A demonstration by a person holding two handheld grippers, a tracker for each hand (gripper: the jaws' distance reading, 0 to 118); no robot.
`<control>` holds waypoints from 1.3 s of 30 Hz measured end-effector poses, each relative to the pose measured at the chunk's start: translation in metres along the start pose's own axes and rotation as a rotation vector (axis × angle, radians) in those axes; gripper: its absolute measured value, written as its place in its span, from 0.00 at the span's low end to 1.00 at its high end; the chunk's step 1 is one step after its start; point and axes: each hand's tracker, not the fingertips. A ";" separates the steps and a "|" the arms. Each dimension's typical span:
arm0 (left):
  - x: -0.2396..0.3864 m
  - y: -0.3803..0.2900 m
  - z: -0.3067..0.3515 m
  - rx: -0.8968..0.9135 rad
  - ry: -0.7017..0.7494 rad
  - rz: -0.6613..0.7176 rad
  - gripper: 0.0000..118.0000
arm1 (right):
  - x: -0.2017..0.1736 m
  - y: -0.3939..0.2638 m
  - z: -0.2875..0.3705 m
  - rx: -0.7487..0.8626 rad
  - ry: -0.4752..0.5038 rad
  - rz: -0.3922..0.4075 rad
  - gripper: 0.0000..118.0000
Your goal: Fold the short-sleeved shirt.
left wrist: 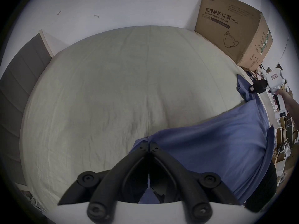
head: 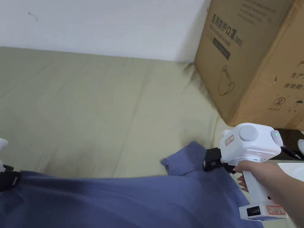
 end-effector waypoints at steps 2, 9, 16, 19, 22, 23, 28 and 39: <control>0.000 -0.002 -0.002 -0.012 -0.005 0.008 0.00 | -0.005 -0.006 0.010 0.032 0.017 0.042 0.25; -0.007 -0.015 0.021 0.050 -0.059 0.131 0.00 | 0.004 -0.020 0.078 0.187 0.129 0.036 0.00; -0.009 -0.013 0.088 0.188 -0.093 0.146 0.00 | 0.025 -0.045 0.171 0.341 0.197 0.019 0.00; -0.007 0.002 0.105 0.228 -0.088 0.166 0.00 | 0.020 -0.042 0.194 0.381 0.195 0.006 0.00; -0.005 0.015 0.116 0.255 -0.093 0.172 0.00 | 0.015 -0.039 0.210 0.440 0.168 -0.007 0.00; -0.003 0.019 0.120 0.271 -0.087 0.167 0.00 | 0.016 -0.036 0.213 0.467 0.174 -0.022 0.00; 0.002 0.019 0.124 0.286 -0.092 0.161 0.00 | 0.024 -0.043 0.221 0.482 0.197 -0.044 0.00; 0.020 -0.139 0.107 0.143 -0.181 0.247 0.00 | 0.064 -0.221 0.155 0.297 0.180 -0.100 0.00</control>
